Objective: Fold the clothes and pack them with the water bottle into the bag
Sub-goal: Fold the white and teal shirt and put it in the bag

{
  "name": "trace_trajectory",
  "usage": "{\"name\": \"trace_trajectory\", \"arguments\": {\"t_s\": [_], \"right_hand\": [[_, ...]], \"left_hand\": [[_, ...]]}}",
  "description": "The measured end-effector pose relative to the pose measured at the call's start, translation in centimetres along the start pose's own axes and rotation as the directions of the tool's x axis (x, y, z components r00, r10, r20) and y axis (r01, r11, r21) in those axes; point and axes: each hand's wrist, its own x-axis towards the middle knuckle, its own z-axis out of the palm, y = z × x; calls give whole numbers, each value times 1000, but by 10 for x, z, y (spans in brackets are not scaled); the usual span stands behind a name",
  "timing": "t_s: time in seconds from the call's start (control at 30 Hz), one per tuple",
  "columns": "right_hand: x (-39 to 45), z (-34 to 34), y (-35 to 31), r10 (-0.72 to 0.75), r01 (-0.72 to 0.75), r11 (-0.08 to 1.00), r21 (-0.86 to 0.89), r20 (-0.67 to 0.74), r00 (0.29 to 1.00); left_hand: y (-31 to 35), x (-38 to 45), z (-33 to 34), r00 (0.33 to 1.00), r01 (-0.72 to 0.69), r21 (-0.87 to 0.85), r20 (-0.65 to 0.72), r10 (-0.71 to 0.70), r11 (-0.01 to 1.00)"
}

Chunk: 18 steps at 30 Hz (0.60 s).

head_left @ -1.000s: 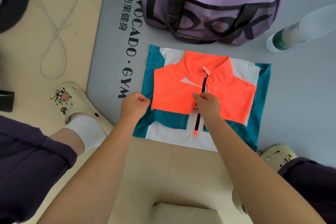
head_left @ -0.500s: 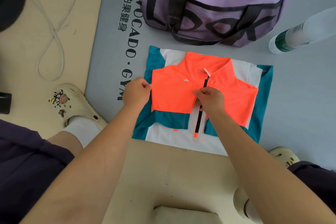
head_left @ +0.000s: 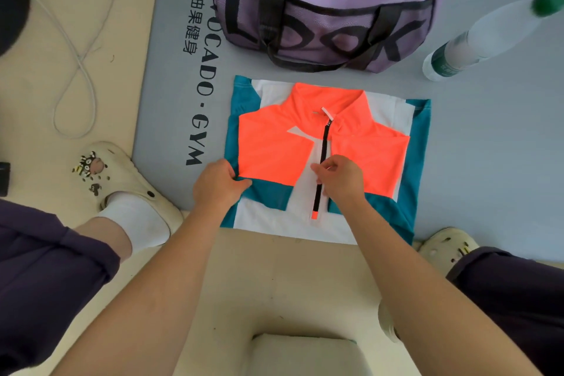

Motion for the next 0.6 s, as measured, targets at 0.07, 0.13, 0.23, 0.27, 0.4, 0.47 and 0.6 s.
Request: {"name": "trace_trajectory", "arguments": {"t_s": [0.07, 0.13, 0.23, 0.27, 0.4, 0.47, 0.6], "right_hand": [[-1, -23, 8, 3, 1, 999, 35, -126, 992], [-3, -51, 23, 9, -1, 1000, 28, -299, 954], [-7, -93, 60, 92, -88, 996, 30, -432, 897], [-8, -104, 73, 142, -144, 989, 28, -420, 896], [-17, -121, 114, 308, -324, 944, -58, -191, 932], [-22, -120, 126, 322, -332, 940, -79, -115, 940], [-29, -112, 136, 326, -358, 928, -99, -246, 913]], "left_hand": [[18, -7, 4, 980, -123, 23, -155, 125, 992], [47, -16, 18, 896, -366, 83, -238, 375, 927], [88, -27, 46, 791, -577, 247, -69, 608, 778], [96, -29, 56, 802, -570, 300, 4, 597, 765], [105, -23, 79, 868, -495, 379, 172, 466, 782], [106, -16, 78, 866, -500, 378, 197, 460, 779], [113, -16, 68, 881, -473, 297, 173, 441, 829]]}}
